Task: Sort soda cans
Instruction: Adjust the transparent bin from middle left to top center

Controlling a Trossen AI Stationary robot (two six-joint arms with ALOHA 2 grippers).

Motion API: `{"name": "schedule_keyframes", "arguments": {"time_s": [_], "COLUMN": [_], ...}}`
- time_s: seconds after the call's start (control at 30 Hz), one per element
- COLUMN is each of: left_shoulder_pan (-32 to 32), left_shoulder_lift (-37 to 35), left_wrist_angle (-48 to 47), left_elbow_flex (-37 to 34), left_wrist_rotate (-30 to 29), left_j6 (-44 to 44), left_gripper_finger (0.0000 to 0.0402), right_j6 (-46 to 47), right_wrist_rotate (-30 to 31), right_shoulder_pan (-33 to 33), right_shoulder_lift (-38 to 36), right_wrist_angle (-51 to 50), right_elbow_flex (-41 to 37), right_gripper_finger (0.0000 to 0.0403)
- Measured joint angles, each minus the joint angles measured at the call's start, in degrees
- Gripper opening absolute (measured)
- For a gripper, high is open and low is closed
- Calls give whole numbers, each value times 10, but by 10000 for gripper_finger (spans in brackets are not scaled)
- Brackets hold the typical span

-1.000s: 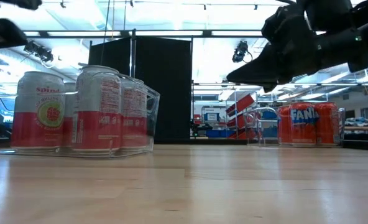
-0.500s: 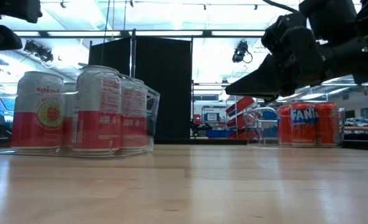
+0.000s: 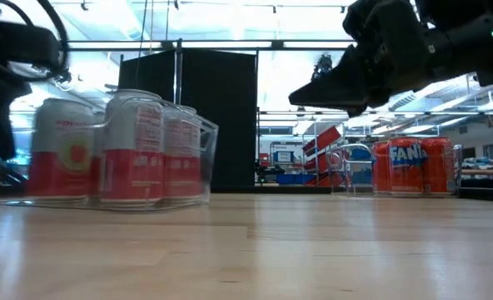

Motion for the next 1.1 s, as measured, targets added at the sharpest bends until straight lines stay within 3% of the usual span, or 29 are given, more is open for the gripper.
{"name": "schedule_keyframes", "arguments": {"time_s": [0.53,0.87,1.1], "left_shoulder_pan": [68,139,192], "left_shoulder_lift": [0,0,5], "left_wrist_angle": [156,437,533], "left_elbow_flex": [-94,-171,-178], "left_wrist_rotate": [-149,-164,-157], "left_j6": [62,214,314], "left_gripper_finger": [1,1,1], "right_j6": [4,15,19], "right_wrist_rotate": [17,21,21], "right_shoulder_pan": [4,4,4], "right_shoulder_lift": [0,0,0], "right_wrist_angle": [-35,-39,-41], "right_elbow_flex": [29,29,29], "right_gripper_finger": [0,0,0]}}
